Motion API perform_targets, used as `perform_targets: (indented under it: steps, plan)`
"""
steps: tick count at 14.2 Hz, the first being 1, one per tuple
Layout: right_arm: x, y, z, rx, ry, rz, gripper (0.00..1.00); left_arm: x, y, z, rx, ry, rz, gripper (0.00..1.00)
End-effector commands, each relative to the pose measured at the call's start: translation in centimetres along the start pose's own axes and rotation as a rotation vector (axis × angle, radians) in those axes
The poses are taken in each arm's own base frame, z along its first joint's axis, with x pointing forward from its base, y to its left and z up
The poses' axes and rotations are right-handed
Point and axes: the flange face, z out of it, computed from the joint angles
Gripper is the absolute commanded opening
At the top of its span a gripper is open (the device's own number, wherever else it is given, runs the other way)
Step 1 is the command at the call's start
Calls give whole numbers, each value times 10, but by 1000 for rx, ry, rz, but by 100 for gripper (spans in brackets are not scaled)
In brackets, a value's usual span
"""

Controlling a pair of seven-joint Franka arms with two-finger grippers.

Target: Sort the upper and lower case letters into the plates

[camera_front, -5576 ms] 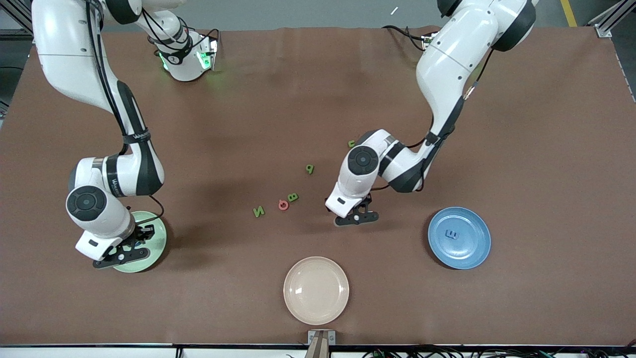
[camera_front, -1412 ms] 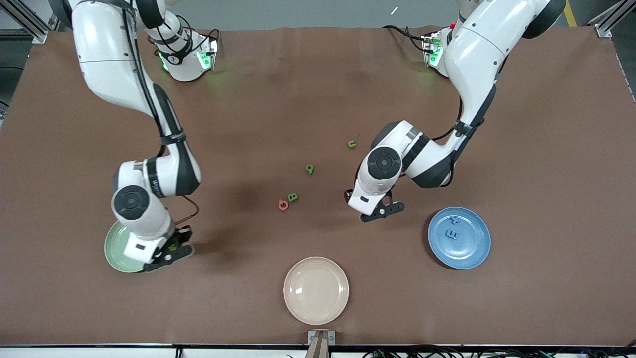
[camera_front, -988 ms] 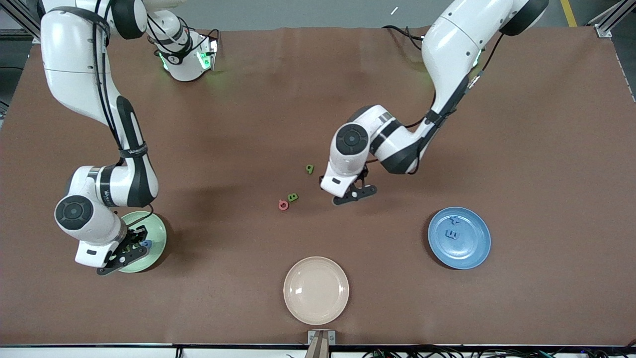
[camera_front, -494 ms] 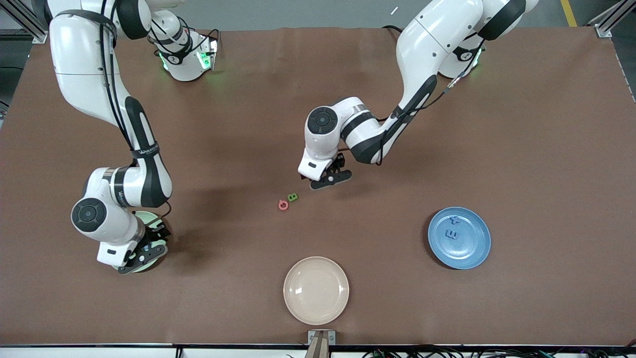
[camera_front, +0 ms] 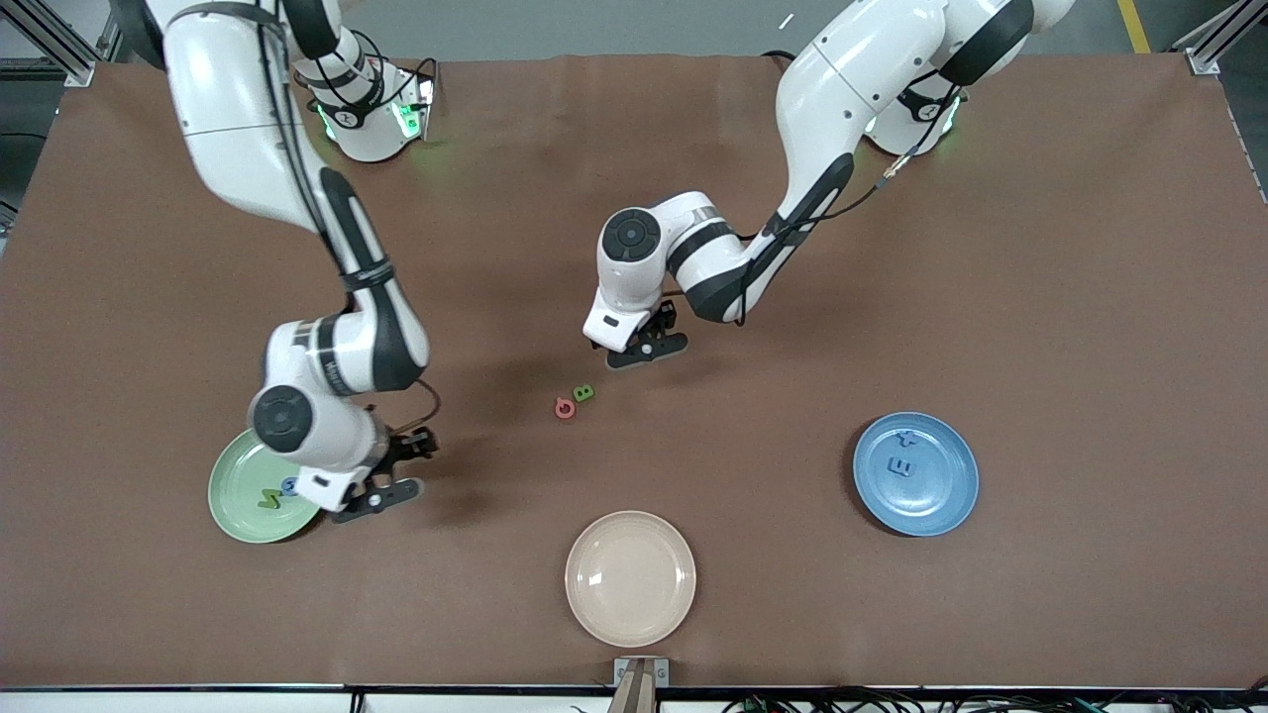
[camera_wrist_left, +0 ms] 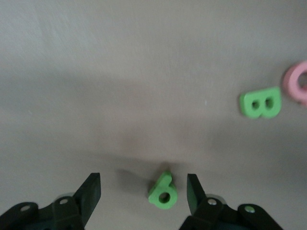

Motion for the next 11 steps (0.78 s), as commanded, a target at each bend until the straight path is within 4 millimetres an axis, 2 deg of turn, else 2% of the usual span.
perform_targets:
  steps: [1,3,4,6,9,11]
  plan:
    - [-8,-41,-5,9,-12,167,73,-9,9,21,9,4,31,74]
    - [-11,-79,-5,6,-9,323,73,-10,7,30,19,1,47,71]
    - [-12,-93,-5,13,-9,401,72,-10,7,30,19,7,61,66]
    - [-13,-110,-4,66,-20,559,71,-7,7,24,14,14,71,52]
    - [-14,-141,-4,116,-37,716,71,-2,9,22,5,17,78,50]
    - [-17,-158,4,109,-35,743,71,-3,9,24,8,15,79,38]
